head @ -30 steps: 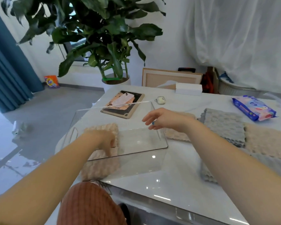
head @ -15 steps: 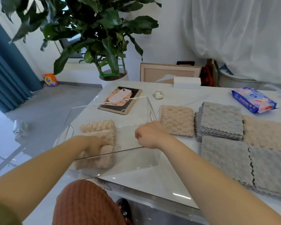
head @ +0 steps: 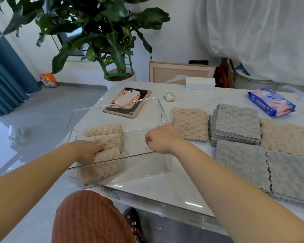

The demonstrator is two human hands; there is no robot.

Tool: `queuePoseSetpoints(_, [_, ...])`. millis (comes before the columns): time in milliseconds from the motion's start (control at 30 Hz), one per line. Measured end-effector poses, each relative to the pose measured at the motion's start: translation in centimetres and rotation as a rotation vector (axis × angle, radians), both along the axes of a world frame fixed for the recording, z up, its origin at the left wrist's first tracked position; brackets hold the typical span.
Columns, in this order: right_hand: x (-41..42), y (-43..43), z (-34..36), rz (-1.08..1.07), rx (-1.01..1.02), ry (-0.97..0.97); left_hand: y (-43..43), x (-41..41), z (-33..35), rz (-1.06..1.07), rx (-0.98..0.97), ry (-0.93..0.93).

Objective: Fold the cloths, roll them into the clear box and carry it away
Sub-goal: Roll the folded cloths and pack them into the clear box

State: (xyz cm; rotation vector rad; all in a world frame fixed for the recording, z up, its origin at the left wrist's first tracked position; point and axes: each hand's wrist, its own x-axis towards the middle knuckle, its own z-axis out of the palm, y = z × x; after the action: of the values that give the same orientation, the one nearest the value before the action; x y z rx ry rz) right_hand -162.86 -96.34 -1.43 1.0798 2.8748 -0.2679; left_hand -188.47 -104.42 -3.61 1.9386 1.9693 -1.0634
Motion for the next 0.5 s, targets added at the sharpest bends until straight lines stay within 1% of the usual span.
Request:
queuePoseSetpoints(67, [0.0,0.0,0.0,-0.003,0.000,-0.004,-0.3,-0.2,-0.4,0.008,-0.060,0.011])
queuePoseSetpoints(133, [0.1,0.0,0.1,-0.007,-0.003,-0.003,-0.2,-0.1,-0.9,0.026,-0.077,-0.009])
queuePoseSetpoints(267, [0.1,-0.1,0.1,-0.015,-0.001,0.007,0.4,-0.5,-0.7,0.131,-0.184,-0.145])
queuePoseSetpoints(333, [0.1,-0.1,0.1,-0.020,0.000,0.010,0.7,-0.8,-0.8,0.199,-0.165,-0.171])
queuePoseSetpoints(400, [0.1,-0.1,0.2,-0.019,0.004,0.009,0.9,-1.1,-1.0,0.225,-0.097,-0.146])
queuePoseSetpoints(500, [0.2,-0.2,0.2,-0.018,0.000,0.012,1.1,-1.0,-1.3,0.141,-0.043,-0.030])
